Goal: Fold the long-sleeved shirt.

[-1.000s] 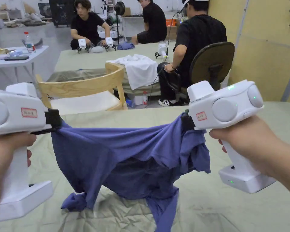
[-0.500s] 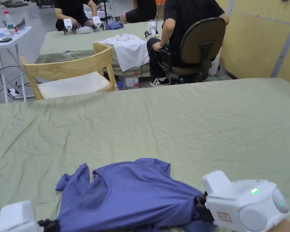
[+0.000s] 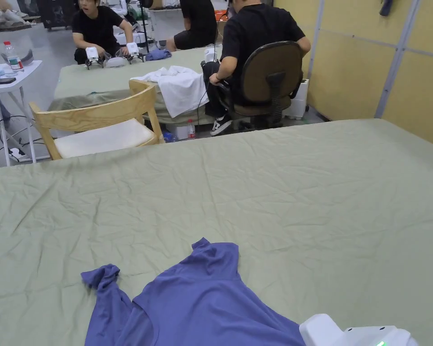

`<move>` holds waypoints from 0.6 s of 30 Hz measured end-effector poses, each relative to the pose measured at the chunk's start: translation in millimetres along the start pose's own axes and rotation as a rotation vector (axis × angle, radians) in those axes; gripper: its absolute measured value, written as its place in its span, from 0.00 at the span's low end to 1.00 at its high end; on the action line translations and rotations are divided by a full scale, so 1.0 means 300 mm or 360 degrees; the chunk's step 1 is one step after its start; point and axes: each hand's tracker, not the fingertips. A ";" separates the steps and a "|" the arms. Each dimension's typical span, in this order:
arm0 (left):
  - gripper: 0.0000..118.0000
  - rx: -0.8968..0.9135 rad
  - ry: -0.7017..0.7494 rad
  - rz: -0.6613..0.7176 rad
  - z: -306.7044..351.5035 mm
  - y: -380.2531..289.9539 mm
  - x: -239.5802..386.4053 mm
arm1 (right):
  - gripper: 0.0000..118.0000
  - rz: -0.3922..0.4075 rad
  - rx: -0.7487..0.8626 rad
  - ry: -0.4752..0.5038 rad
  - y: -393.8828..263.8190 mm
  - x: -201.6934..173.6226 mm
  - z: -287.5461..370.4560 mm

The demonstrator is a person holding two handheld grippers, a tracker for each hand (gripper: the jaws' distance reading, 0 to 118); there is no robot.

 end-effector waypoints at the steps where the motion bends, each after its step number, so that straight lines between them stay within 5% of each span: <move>1: 0.91 0.0046 0.0026 0.0034 0.019 0.000 0.009 | 0.95 -0.0060 0.0013 0.0034 -0.007 0.011 0.020; 2: 0.99 0.0111 0.0077 0.0039 0.033 -0.001 0.024 | 1.00 -0.0134 0.0068 0.0034 -0.016 0.020 0.049; 5: 0.94 0.0405 0.0066 -0.0043 0.128 -0.004 0.064 | 0.97 -0.0432 0.0374 0.0027 -0.021 0.023 0.197; 9: 0.97 0.0301 -0.0010 -0.0195 0.086 -0.031 0.105 | 1.00 -0.0645 0.0439 0.0013 -0.044 0.024 0.300; 10: 0.96 0.0255 -0.0035 -0.0225 0.086 -0.036 0.128 | 1.00 -0.0635 0.0454 -0.0010 -0.050 0.019 0.308; 11: 0.80 0.0218 -0.0080 -0.0257 0.084 -0.044 0.138 | 0.98 -0.0624 0.0449 -0.0059 -0.056 0.012 0.320; 12: 0.51 0.0234 -0.0128 -0.0263 0.077 -0.048 0.145 | 0.82 -0.0545 0.0382 -0.0074 -0.081 0.027 0.273; 13: 0.08 0.0235 -0.0130 -0.0275 0.063 -0.049 0.157 | 0.47 -0.0518 0.0355 -0.0113 -0.084 0.021 0.273; 14: 0.03 0.0224 -0.0087 -0.0288 0.083 -0.045 0.233 | 0.03 -0.0503 0.0347 -0.0135 -0.087 0.016 0.263; 15: 0.02 0.0220 -0.0100 -0.0319 0.074 -0.039 0.247 | 0.03 -0.0530 0.0351 -0.0256 -0.100 0.013 0.280; 18: 0.02 0.0219 -0.0115 -0.0349 0.021 0.023 0.277 | 0.03 -0.0558 0.0398 -0.0096 -0.093 -0.017 0.319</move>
